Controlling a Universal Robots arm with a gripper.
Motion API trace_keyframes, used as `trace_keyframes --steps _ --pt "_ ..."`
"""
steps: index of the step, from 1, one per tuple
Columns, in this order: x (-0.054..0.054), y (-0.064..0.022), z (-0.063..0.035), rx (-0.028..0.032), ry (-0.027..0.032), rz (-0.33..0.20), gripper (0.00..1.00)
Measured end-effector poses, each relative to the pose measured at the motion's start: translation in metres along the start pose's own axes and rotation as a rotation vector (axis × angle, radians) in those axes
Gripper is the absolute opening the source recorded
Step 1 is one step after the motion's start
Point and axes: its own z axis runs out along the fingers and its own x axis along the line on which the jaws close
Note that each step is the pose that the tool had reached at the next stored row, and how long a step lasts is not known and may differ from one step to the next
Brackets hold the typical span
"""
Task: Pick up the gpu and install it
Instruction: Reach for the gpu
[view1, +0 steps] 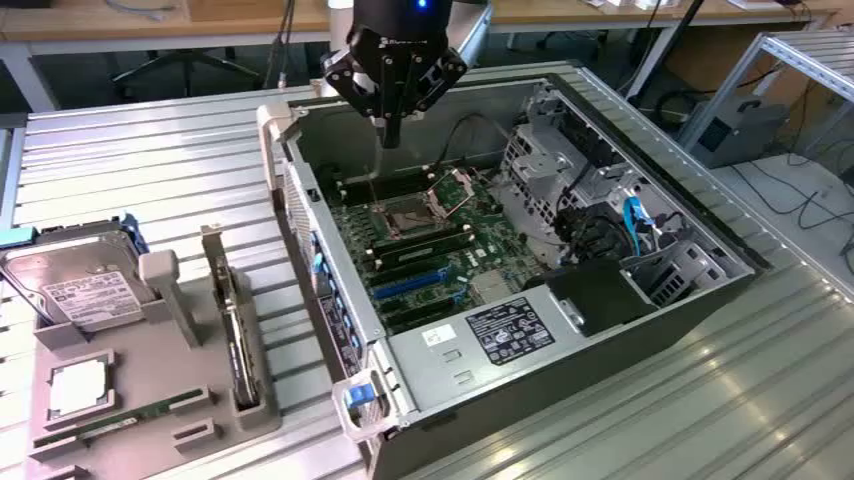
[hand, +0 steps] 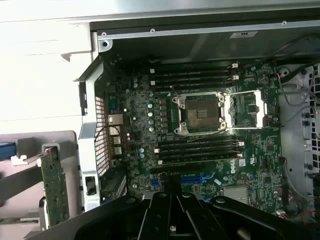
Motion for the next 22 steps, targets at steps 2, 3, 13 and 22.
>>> trace_keyframes --steps 2,3,13,22 --pt "0.0 0.0 0.0 0.0001 0.0 0.0 0.11" --pt "0.0 0.0 0.0 0.0001 0.0 0.0 0.11" --pt "0.0 0.0 0.0 0.0 0.0 0.0 0.11" --pt "0.021 -0.0016 -0.0006 0.0 -0.0006 0.0 0.11"
